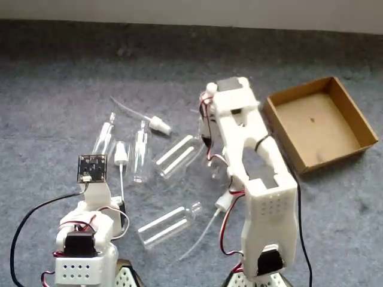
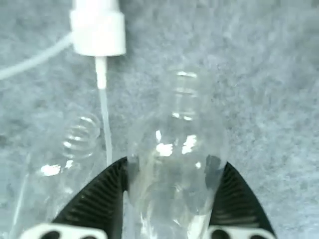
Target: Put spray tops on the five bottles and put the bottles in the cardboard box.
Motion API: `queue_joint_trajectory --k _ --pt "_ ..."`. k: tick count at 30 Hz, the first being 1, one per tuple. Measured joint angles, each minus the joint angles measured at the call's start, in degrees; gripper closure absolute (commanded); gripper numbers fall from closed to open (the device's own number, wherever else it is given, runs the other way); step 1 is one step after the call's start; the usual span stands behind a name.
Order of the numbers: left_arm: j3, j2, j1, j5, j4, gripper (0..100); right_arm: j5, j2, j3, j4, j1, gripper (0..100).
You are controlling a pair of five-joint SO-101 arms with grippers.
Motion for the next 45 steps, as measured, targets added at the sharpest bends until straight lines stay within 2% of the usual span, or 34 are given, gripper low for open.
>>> queue_joint_trajectory --k 3,6,12,18,25,32,38,45 --pt "0.0 0.0 0.0 0.0 0.0 99 4.5 0.0 -9.3 6.2 1.0 87.9" --pt "0.0 0.0 0.0 0.0 0.0 99 11.5 0.0 -17.3 8.2 3.0 87.9" --pt "0.0 0.0 0.0 0.0 0.0 99 27.8 0.0 -19.3 8.4 8.5 87.9" --pt "0.0 0.0 0.0 0.0 0.0 99 32.2 -6.6 -16.6 8.4 10.7 87.9" --pt "0.0 0.0 0.0 0.0 0.0 99 33.8 -26.3 -1.7 8.4 10.7 87.6" --pt "0.0 0.0 0.0 0.0 0.0 99 46.7 -38.2 22.4 6.7 11.8 87.5" --pt "0.0 0.0 0.0 0.0 0.0 99 52.6 -41.9 42.6 -7.4 14.8 87.5" --pt "0.0 0.0 0.0 0.0 0.0 99 53.6 -42.1 60.9 -23.0 14.8 87.5"
